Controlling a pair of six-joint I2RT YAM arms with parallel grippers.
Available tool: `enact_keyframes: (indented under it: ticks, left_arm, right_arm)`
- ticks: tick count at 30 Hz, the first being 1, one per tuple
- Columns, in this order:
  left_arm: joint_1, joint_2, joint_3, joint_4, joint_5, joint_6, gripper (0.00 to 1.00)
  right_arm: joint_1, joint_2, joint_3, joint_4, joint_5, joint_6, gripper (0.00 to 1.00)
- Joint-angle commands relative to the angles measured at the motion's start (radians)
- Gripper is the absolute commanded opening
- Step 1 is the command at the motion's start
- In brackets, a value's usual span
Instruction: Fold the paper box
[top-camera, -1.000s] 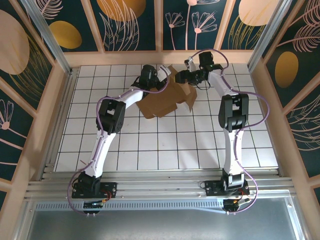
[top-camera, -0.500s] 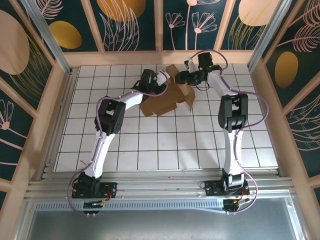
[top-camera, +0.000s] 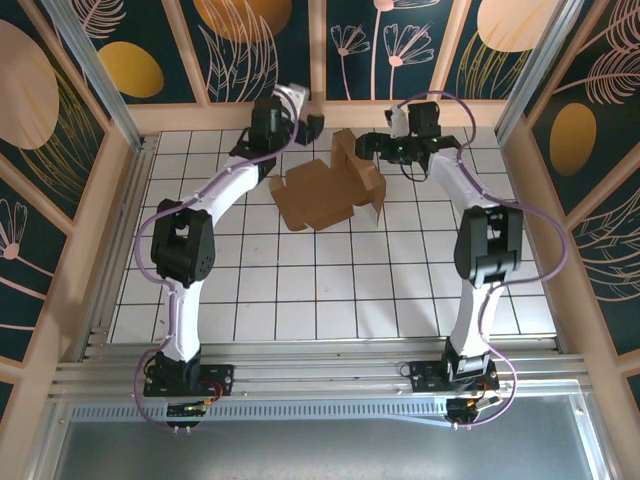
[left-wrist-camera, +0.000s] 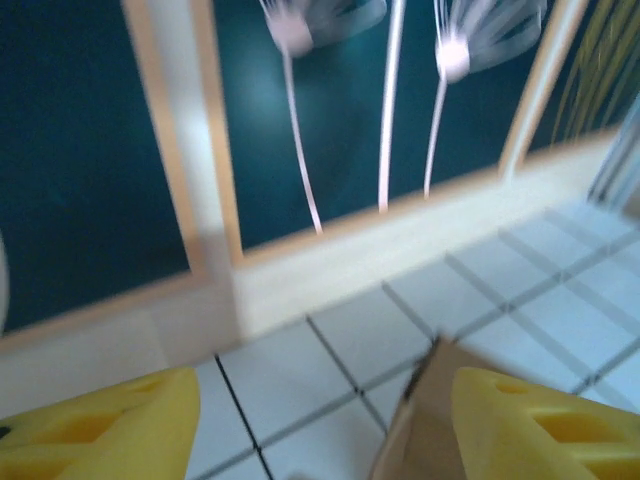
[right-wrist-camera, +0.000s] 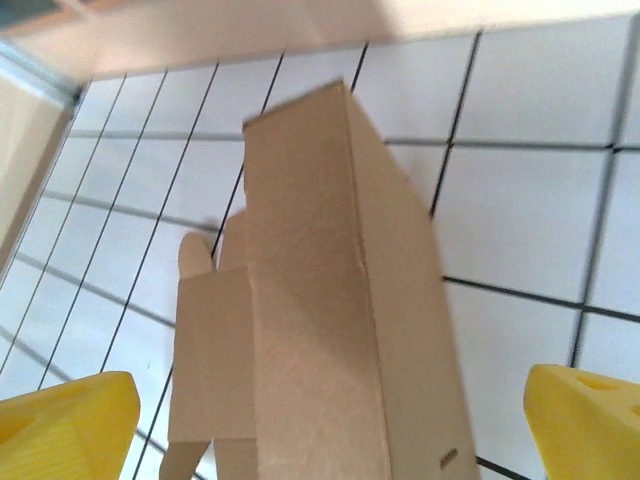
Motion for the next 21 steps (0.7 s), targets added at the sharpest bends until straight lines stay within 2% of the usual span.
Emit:
enact_keyframes:
  ticks: [1,5,7,10,14,17,21]
  left_arm:
    - [0.000,-0.058,-0.020,-0.131,-0.004,-0.182,0.71]
    - [0.001,-0.250,-0.256,-0.078,-0.037,-0.259,0.77]
    - [0.001,-0.376,-0.408,-0.068,-0.118,-0.306,0.80]
    - [0.001,-0.564,-0.613,-0.085,-0.279,-0.349,0.84]
    - [0.001,-0.742,-0.790,-0.118,-0.395,-0.363,0.88]
    - [0.001,-0.837,-0.862,-0.135,-0.408,-0.371,0.90]
    - [0.000,-0.924,-0.939,-0.140,-0.408,-0.387,0.93]
  right_arm:
    - [0.057,-0.135,-0.124,0.154,0.270,0.009,0.99]
    - [0.206,-0.161,-0.156,0.178,0.694,-0.213,0.99]
    - [0.277,-0.102,-0.102,0.151,0.884,-0.305,0.99]
    - [0.351,0.008,-0.009,0.135,1.084,-0.401,0.99]
    - [0.385,0.141,0.131,0.088,1.227,-0.472,0.95]
    - [0.392,0.225,0.198,0.074,1.294,-0.514,0.91]
    - [0.396,0.279,0.179,0.206,1.417,-0.644,0.86]
